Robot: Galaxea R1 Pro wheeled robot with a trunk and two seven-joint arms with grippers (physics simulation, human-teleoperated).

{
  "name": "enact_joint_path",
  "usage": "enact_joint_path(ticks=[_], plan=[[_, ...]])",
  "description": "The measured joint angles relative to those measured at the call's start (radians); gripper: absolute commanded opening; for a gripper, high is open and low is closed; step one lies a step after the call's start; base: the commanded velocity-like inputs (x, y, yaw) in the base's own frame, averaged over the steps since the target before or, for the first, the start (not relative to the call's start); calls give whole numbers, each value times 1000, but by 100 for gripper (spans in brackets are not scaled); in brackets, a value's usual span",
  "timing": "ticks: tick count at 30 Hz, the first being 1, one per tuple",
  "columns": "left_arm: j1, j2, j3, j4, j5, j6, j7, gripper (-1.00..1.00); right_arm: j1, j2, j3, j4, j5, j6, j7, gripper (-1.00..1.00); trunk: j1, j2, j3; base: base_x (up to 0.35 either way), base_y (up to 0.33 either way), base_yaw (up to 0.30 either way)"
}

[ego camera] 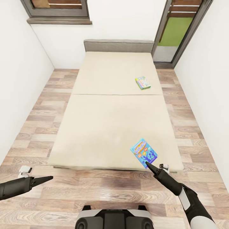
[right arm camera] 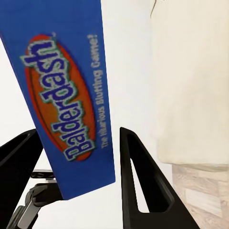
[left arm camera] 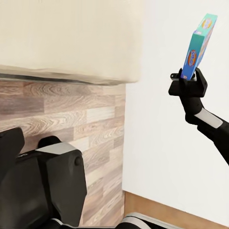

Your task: Put all the toys in the child's room - the three board games (two on the bed and one on the table), the two jigsaw puzzles on the table, and the tennis ball on the table - inside the toy box on the table in the child's room.

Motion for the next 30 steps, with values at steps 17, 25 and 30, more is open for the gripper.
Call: enact_joint_path(ticks=[17,25,30], plan=[[0,0,0,0,0,0,0,100,0,1,0,0,0,0,0,-100,0,0,28,0,0,0],[0,-1,-1,0,1,0,0,100,0,2,0,0,0,0,1,-100,0,0,41,0,0,0],[0,0,-1,0,1,0,0,100,0,2,0,0,0,0,1,-100,0,0,49,0,0,0]])
